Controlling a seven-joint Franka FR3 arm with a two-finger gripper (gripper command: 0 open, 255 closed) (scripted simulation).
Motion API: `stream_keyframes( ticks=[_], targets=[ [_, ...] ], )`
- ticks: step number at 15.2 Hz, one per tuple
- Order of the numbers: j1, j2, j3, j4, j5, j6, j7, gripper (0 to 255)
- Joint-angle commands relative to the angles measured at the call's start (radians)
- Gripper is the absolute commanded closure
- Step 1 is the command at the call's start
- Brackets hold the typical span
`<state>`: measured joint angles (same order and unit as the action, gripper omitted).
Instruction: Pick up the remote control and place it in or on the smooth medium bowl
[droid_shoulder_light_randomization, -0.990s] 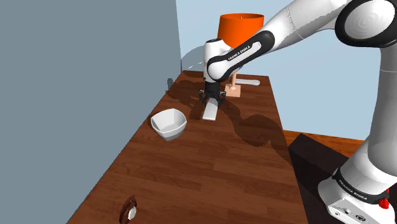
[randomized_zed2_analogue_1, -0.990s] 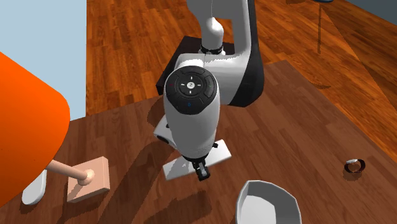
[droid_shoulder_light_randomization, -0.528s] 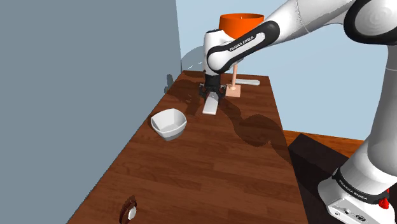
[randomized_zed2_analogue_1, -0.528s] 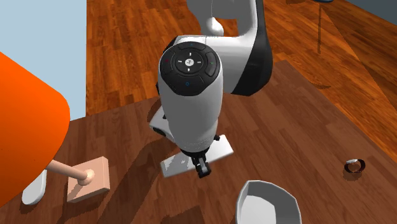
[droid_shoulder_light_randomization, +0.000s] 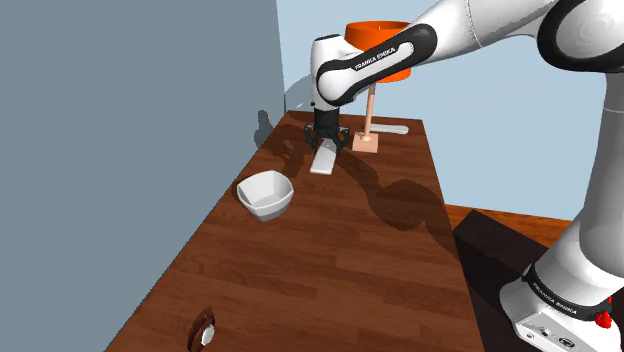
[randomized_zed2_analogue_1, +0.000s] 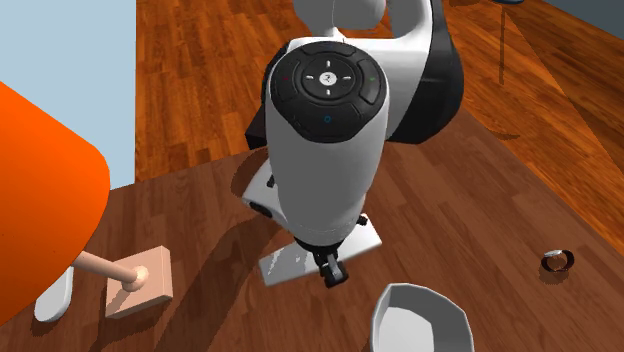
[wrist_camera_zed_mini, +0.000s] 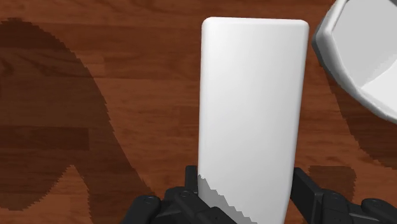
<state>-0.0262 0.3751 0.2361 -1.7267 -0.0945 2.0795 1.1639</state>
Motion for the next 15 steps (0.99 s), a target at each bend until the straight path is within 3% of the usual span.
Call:
stream_keyframes(
  ticks=[1,7,11,14,15],
  targets=[
    [0.034,0.042,0.009,0.066,-0.012,-0.026,0.043,255],
    [0.142,0.201,0.021,0.314,-0.051,-0.120,0.149,255],
    [0.225,0.340,0.021,0.545,-0.075,-0.213,0.205,255],
    [0.299,0.486,0.015,0.798,-0.092,-0.318,0.235,255],
    [0.343,0.590,0.008,0.986,-0.101,-0.399,0.241,255]
  ],
)
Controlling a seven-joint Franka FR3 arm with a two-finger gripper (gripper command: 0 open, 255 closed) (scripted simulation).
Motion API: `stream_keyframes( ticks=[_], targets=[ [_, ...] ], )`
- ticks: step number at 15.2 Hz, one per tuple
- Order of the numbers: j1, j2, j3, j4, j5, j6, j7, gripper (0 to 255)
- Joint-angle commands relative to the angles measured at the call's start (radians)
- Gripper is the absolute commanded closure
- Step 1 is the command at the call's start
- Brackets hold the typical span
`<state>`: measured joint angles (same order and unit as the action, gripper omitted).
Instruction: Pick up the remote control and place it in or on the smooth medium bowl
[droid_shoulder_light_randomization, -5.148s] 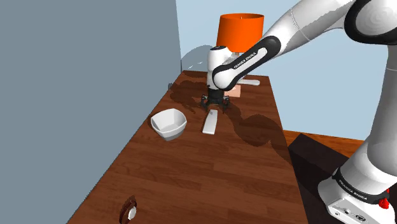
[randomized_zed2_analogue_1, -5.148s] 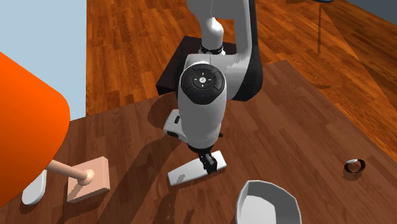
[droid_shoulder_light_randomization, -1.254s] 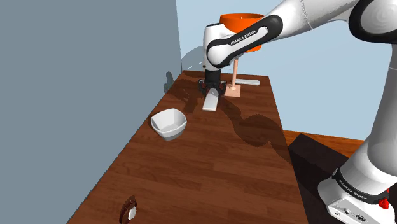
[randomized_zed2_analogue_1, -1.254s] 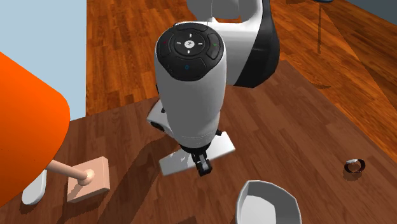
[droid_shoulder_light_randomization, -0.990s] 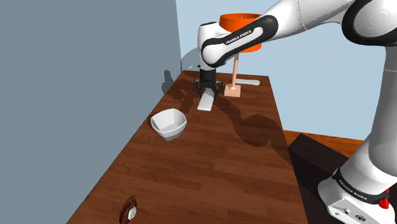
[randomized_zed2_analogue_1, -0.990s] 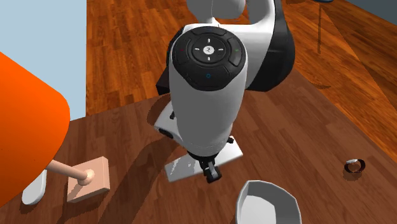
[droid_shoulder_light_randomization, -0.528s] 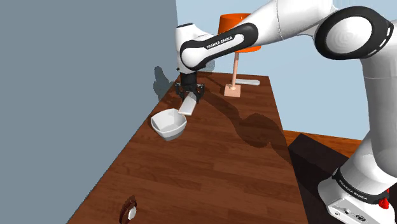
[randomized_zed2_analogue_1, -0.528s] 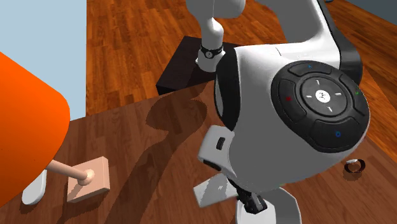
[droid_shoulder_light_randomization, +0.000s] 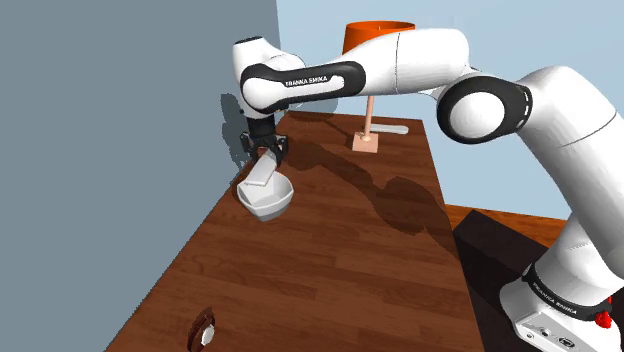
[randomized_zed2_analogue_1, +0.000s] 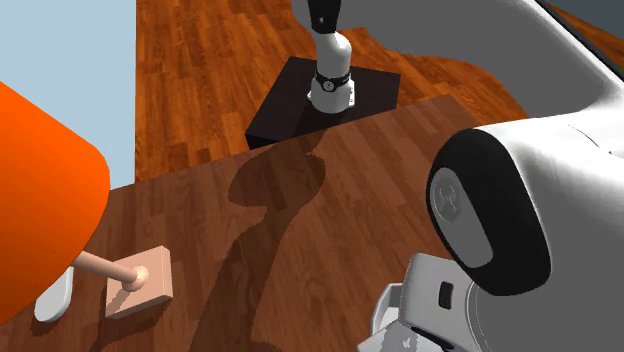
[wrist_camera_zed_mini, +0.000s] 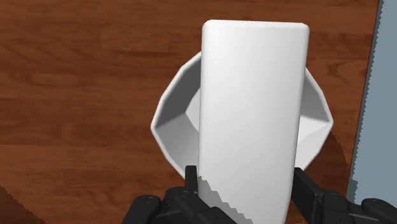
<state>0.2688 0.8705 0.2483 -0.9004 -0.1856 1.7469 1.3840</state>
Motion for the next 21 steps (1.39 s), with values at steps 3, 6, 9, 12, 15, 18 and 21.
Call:
stream_keyframes(
  ticks=[3,6,9,12,15,18,21],
  targets=[
    [0.042,0.086,-0.006,0.102,-0.008,-0.019,0.024,255],
    [0.036,0.084,-0.006,0.058,-0.010,0.023,0.027,255],
    [0.032,0.087,-0.006,0.023,-0.011,0.061,0.030,255],
    [0.030,0.095,-0.007,-0.005,-0.013,0.095,0.033,255],
    [0.028,0.100,-0.008,-0.019,-0.015,0.114,0.034,255],
    [0.028,0.100,-0.008,-0.018,-0.015,0.114,0.034,255],
    [0.028,0.100,-0.008,-0.018,-0.015,0.114,0.034,255]
  ],
)
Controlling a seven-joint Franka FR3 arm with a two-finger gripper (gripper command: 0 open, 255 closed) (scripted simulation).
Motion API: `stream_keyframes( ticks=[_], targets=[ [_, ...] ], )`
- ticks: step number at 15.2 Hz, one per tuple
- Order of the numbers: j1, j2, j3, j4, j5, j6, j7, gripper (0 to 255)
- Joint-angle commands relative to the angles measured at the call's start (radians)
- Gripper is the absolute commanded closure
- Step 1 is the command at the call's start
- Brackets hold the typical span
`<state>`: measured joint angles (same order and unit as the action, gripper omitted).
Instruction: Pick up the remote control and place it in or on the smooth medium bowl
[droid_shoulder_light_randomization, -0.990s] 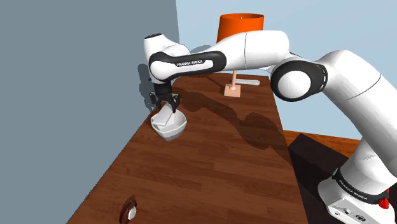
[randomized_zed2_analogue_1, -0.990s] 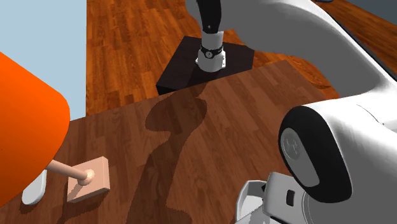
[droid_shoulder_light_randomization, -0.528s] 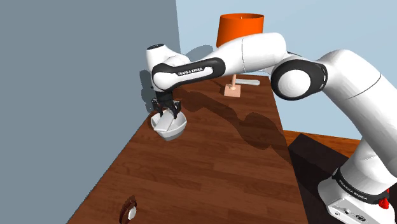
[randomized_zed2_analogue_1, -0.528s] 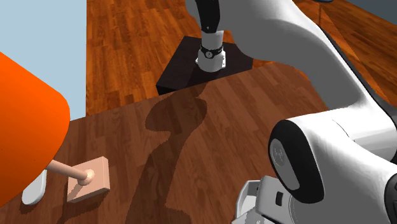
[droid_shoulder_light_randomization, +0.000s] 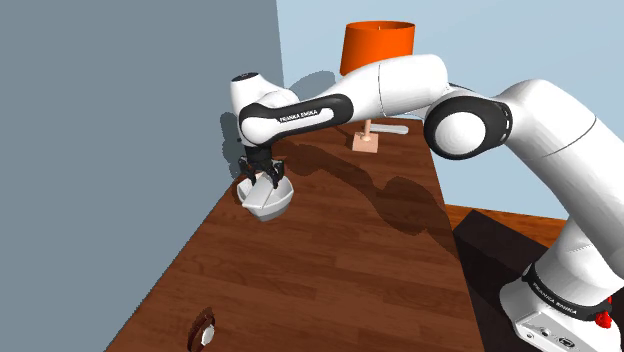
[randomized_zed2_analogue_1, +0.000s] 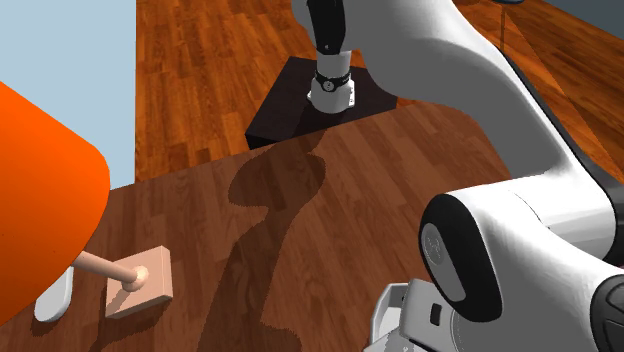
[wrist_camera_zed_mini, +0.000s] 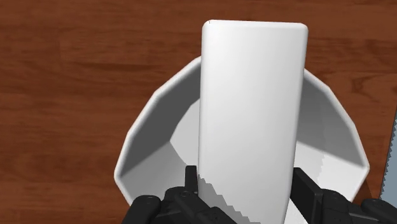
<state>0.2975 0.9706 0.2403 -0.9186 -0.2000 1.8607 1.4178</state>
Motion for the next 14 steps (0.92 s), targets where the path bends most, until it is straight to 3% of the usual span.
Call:
stream_keyframes(
  ticks=[1,6,10,14],
  targets=[
    [0.000,0.000,0.000,0.000,0.000,0.000,0.000,0],
    [0.000,0.000,0.000,0.000,0.000,0.000,0.000,0],
    [0.011,-0.012,0.002,0.108,0.005,-0.118,-0.009,0],
    [0.011,-0.012,0.002,0.107,0.005,-0.118,-0.009,0]
  ],
)
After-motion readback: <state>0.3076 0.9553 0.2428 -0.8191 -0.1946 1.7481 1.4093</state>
